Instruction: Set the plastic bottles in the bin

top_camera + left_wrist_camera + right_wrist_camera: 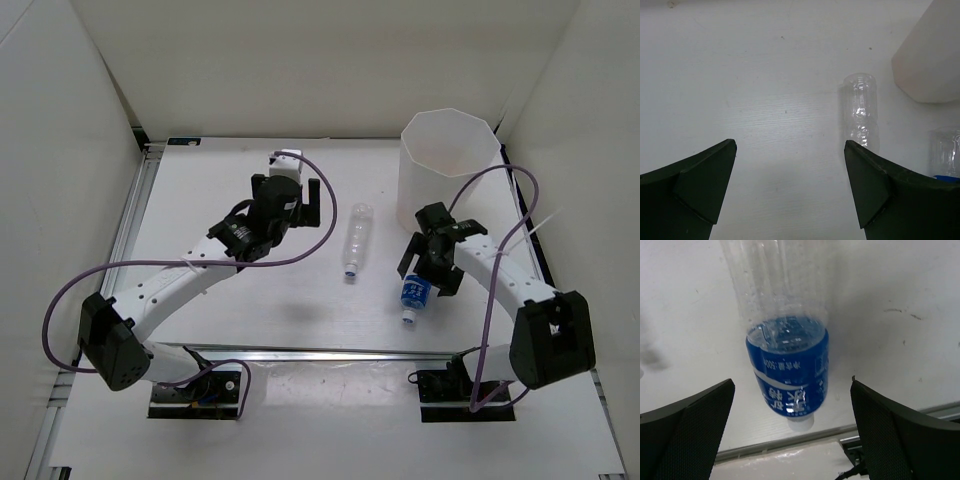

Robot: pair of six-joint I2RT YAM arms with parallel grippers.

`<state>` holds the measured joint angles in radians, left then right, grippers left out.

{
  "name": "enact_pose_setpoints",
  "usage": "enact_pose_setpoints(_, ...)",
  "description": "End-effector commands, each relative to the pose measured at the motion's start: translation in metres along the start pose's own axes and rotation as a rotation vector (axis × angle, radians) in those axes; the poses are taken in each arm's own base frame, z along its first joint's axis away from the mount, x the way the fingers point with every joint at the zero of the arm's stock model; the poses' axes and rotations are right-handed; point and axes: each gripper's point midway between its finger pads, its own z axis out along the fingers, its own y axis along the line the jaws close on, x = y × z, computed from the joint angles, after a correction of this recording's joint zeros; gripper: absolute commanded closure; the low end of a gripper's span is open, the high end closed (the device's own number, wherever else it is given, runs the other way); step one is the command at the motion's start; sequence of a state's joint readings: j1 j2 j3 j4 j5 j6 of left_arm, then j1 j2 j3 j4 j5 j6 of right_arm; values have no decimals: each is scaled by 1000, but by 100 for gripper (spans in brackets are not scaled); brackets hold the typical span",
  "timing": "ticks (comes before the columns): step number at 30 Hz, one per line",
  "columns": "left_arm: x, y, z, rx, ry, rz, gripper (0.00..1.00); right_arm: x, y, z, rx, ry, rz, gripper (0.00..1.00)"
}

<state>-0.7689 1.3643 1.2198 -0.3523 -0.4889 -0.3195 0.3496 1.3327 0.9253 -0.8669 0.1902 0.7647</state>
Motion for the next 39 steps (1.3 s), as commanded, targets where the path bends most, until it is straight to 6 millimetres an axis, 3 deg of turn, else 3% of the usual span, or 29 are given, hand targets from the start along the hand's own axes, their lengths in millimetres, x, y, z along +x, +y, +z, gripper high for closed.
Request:
enact_pose_setpoints(1, 12, 4, -7, 3, 50, 22, 0, -9, 9, 15, 9, -54, -24, 0)
enact_pose_setpoints(4, 15, 3, -6, -5, 73, 25, 0, 1, 1, 29, 36, -26, -31, 4)
enact_pose_setpoints(10, 14, 3, -7, -18, 78, 36, 0, 19, -10, 34, 49, 5, -35, 35)
enact_pose_setpoints(13, 18, 6, -4, -42, 88, 46, 0, 29, -16, 21, 54, 25, -11, 56)
enact_pose_setpoints(15, 21, 6, 1, -58, 95, 43, 0, 27, -11, -3, 21, 0, 1, 69)
enact_pose_setpoints(16, 20, 8, 1, -69, 91, 43, 0, 38, -16, -18, 40, 24, -17, 72)
enact_pose_setpoints(17, 20, 6, 4, -71, 93, 34, 0, 34, -13, -38, 2, -21, 12, 74)
enact_pose_setpoints(18, 24, 7, 7, -83, 101, 42, 0, 19, 0, -68, -63, -84, 25, 76)
enact_pose_setpoints(21, 26, 9, 13, -112, 103, 41, 0, -4, 6, -142, -179, -245, 33, 78)
enact_pose_setpoints(22, 28, 8, 16, -117, 115, 48, 0, -27, 19, -193, -288, -355, 46, 79)
enact_pose_setpoints(24, 34, 7, 23, -122, 132, 67, 0, -63, 15, -237, -292, -513, 77, 79)
enact_pose_setpoints(25, 31, 4, 22, -110, 129, 62, 0, -83, 18, -250, -264, -570, 63, 79)
enact_pose_setpoints(26, 36, 2, 26, -104, 144, 68, 0, -112, 25, -299, -343, -706, 103, 79)
enact_pose_setpoints(27, 36, 1, 26, -104, 143, 58, 0, -131, 29, -316, -348, -777, 99, 79)
enact_pose_setpoints(29, 36, -1, 28, -106, 144, 46, 0, -176, 42, -324, -289, -873, 36, 80)
enact_pose_setpoints(30, 40, -1, 30, -109, 153, 51, 0, -204, 41, -348, -305, -970, 86, 80)
enact_pose_setpoints(31, 45, -5, 33, -90, 171, 54, 0, -227, 52, -334, -266, -970, 78, 81)
enact_pose_setpoints(32, 43, -9, 32, -71, 170, 48, 0, -240, 57, -334, -265, -981, 64, 81)
enact_pose_setpoints(33, 43, -13, 34, -56, 177, 47, 0, -268, 58, -330, -253, -1004, 95, 81)
enact_pose_setpoints(35, 43, -20, 37, 2, 202, 26, 0, -291, 60, -318, -250, -997, 111, 76)
enact_pose_setpoints(36, 43, -27, 41, 26, 212, 24, 0, -310, 58, -299, -231, -973, 141, 70)
enact_pose_setpoints(39, 36, -41, 45, 98, 221, 29, 0, -331, 66, -268, -261, -914, 140, 66)
